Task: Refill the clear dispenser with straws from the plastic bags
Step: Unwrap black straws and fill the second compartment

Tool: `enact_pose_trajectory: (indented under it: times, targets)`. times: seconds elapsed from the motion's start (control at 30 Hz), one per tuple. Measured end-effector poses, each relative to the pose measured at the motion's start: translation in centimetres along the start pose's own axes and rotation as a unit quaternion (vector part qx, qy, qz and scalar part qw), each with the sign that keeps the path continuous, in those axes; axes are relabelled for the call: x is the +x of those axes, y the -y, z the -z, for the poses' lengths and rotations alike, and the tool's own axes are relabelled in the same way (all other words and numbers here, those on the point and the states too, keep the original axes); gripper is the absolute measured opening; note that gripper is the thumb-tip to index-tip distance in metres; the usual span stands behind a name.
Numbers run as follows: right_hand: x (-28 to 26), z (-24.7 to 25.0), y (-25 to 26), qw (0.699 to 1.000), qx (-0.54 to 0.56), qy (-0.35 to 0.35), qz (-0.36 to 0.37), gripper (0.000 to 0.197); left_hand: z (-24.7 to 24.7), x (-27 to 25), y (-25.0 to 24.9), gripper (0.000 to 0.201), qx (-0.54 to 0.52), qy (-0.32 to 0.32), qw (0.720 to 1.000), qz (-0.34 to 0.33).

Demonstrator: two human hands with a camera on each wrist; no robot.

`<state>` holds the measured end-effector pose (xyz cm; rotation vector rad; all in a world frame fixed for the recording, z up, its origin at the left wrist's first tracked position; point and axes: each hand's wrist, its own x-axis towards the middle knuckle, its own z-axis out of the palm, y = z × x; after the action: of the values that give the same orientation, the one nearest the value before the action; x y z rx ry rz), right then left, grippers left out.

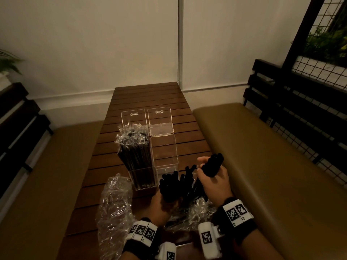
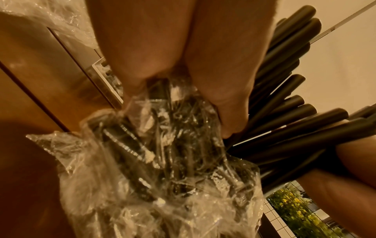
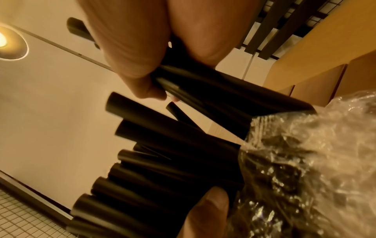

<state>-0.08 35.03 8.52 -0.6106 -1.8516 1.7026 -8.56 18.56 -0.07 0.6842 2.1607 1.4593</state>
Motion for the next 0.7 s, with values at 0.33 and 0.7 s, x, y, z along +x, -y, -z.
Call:
enact_pose_trajectory:
  times: [0.33, 0.7]
  targets:
    - [1.5, -0.8, 0.2, 0.995, -0.085, 0.054, -0.024, 0.009, -0.2, -0.1, -0.5, 0.033, -0.019, -0.023, 1.0, -0.009]
    - [1.4, 0.5, 3.4, 1.0, -0.018, 0.009, 0.021, 0.016, -0.2, -0.2, 0.0, 0.029, -0.033, -0.018, 0.999, -0.001]
